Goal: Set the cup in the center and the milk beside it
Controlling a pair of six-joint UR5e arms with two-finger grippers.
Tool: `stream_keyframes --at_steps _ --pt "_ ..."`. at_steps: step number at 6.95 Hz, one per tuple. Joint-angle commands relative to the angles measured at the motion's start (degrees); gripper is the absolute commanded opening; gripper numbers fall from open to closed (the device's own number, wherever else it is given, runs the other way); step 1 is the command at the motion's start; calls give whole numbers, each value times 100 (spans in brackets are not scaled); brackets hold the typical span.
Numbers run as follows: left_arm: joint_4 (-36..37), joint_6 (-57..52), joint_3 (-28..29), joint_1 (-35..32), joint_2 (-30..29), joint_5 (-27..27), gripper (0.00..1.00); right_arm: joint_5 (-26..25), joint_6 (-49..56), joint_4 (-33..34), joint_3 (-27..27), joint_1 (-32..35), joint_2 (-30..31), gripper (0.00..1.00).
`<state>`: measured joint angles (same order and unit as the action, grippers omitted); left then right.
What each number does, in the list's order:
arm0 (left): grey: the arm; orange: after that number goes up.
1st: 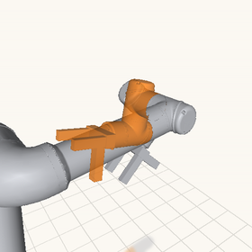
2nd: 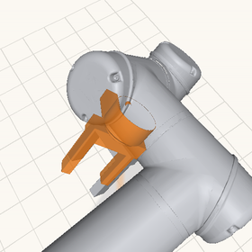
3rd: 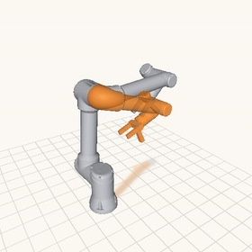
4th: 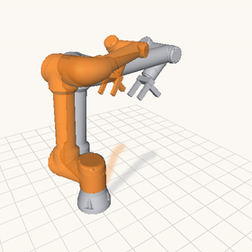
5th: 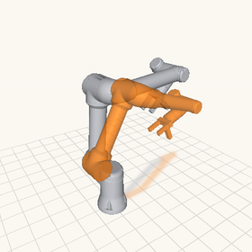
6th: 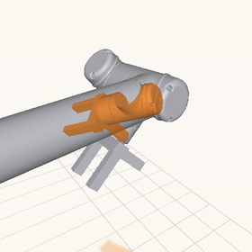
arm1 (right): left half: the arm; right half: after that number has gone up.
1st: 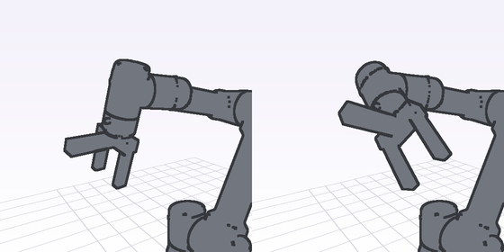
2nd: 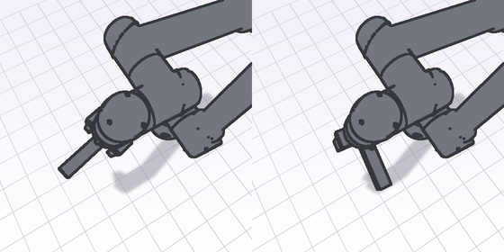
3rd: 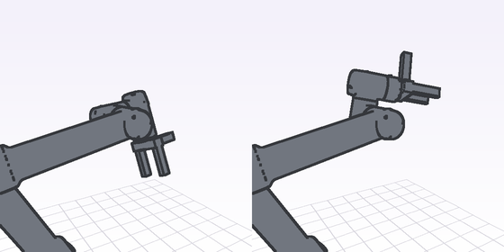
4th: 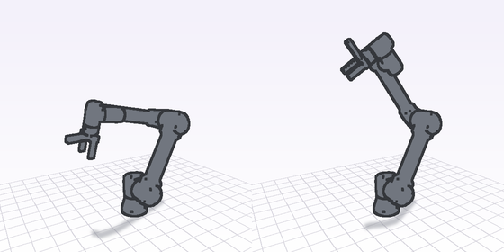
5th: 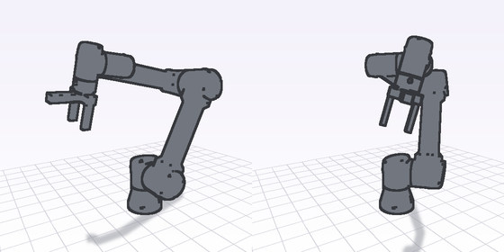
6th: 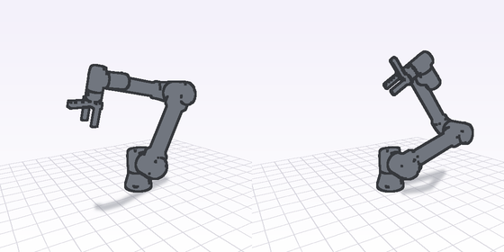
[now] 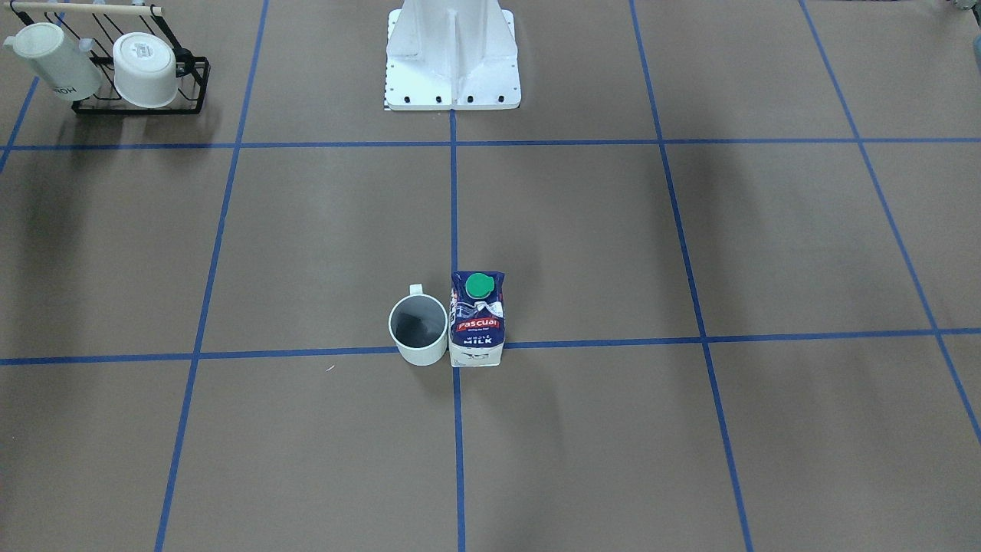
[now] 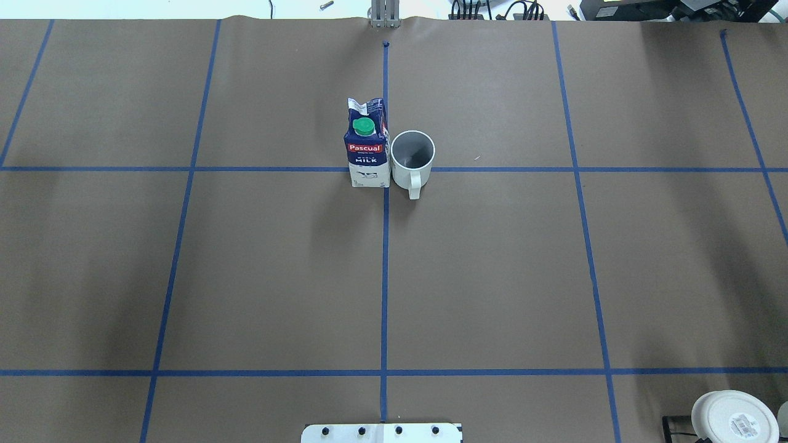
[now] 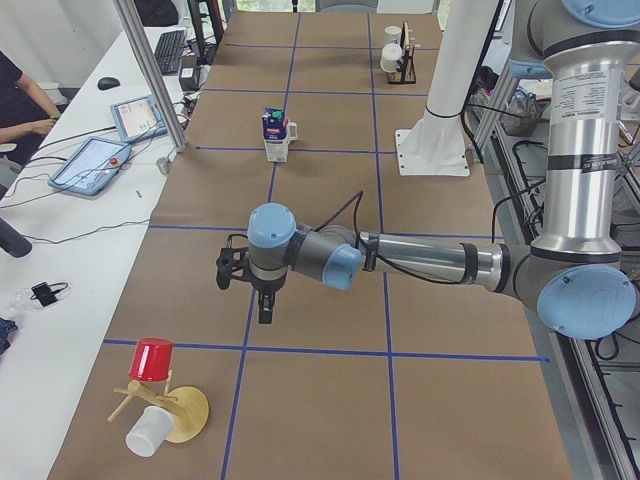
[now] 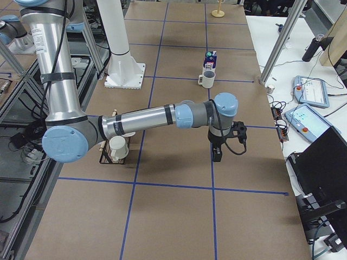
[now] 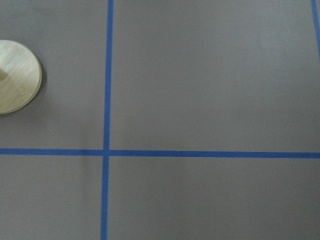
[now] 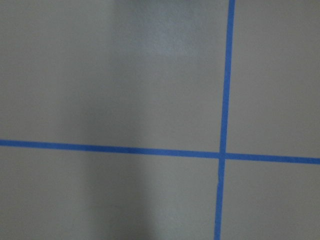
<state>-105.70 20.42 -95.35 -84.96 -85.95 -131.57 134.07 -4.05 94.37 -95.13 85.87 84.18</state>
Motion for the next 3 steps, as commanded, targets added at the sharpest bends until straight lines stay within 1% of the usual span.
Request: stream_keyframes --at_steps 1,2,3 --pt "-48 -527 210 -255 228 37 99 58 414 46 20 237 388 100" --pt "318 -530 141 -466 106 -478 99 58 414 63 20 281 380 100" --pt "479 -504 -43 -460 70 -484 99 67 414 81 -6 360 397 100"
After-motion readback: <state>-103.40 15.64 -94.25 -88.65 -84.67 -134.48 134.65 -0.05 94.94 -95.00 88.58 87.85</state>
